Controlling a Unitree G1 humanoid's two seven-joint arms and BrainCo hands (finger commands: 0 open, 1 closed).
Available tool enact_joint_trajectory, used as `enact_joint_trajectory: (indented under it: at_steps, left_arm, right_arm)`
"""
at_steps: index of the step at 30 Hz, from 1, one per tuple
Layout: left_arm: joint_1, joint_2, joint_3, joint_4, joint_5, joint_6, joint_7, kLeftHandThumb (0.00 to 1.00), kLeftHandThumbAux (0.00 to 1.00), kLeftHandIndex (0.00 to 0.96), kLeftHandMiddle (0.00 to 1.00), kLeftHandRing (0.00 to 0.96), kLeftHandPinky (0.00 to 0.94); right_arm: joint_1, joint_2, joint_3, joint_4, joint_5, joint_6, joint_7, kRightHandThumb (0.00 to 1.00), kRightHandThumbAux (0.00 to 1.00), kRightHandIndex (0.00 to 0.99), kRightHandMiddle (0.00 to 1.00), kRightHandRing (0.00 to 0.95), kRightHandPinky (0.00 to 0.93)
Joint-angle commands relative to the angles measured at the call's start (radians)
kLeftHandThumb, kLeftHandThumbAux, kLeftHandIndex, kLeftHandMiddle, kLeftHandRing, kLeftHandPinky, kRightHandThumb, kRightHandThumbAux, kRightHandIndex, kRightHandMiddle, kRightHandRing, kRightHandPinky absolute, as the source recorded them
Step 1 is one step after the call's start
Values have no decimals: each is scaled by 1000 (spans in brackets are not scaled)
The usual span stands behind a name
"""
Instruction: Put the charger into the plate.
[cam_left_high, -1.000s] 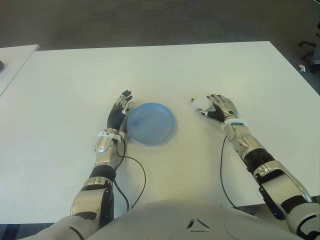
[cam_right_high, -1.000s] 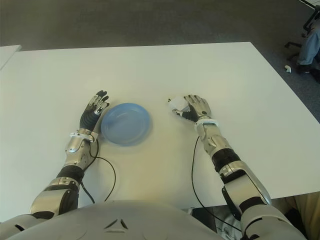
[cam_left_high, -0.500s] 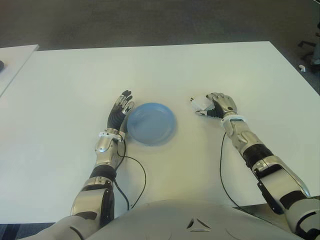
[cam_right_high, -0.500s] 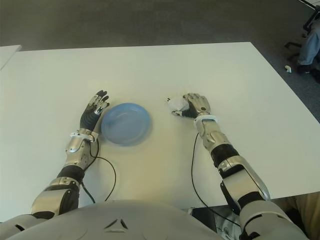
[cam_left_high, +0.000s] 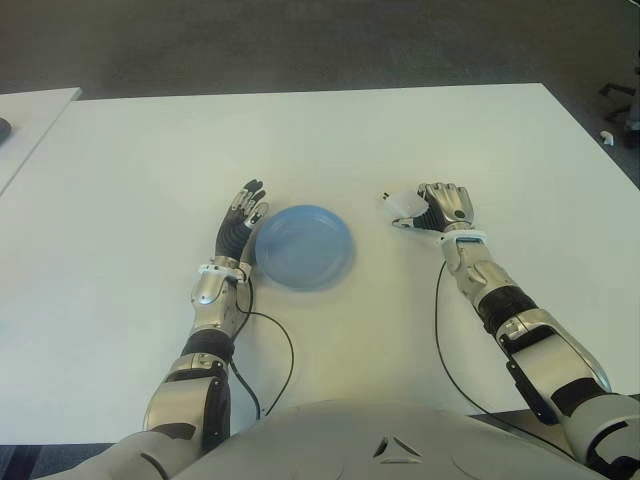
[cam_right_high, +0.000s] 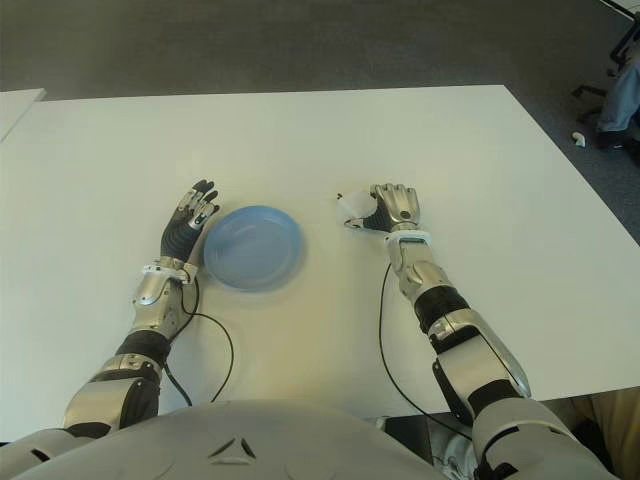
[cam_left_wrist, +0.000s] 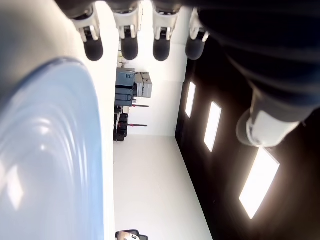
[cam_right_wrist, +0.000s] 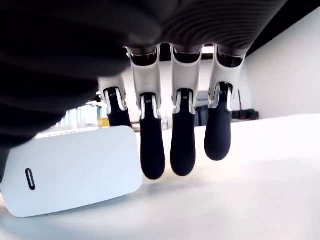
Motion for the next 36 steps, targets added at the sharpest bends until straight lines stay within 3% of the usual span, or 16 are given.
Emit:
enact_joint_trajectory:
  at_steps: [1,28,32,36]
  left_arm:
    - [38,-15,2,37,-6,43,-7,63,518,0,25,0,0]
    - [36,-27,5,35,-5,41,5,71,513,0,27,0,0]
    - [34,-29,8,36,-9,43,4,70,517,0,28,0,0]
    - [33,-32,11,36,-11,42,6,70,515,0,30,0,0]
  right_arm:
    - [16,7,-12,17,13,16,-7,741,705,441,822,822,848]
    - [23,-11,-42,-20,51,-35,-10,734,708,441,842,840,856]
    - [31,-19,-62,-77,58,-36,-10,734,708,441,846,845,856]
    - [55,-30,-93,-228,58,-8,25,734,708,441,853,850,860]
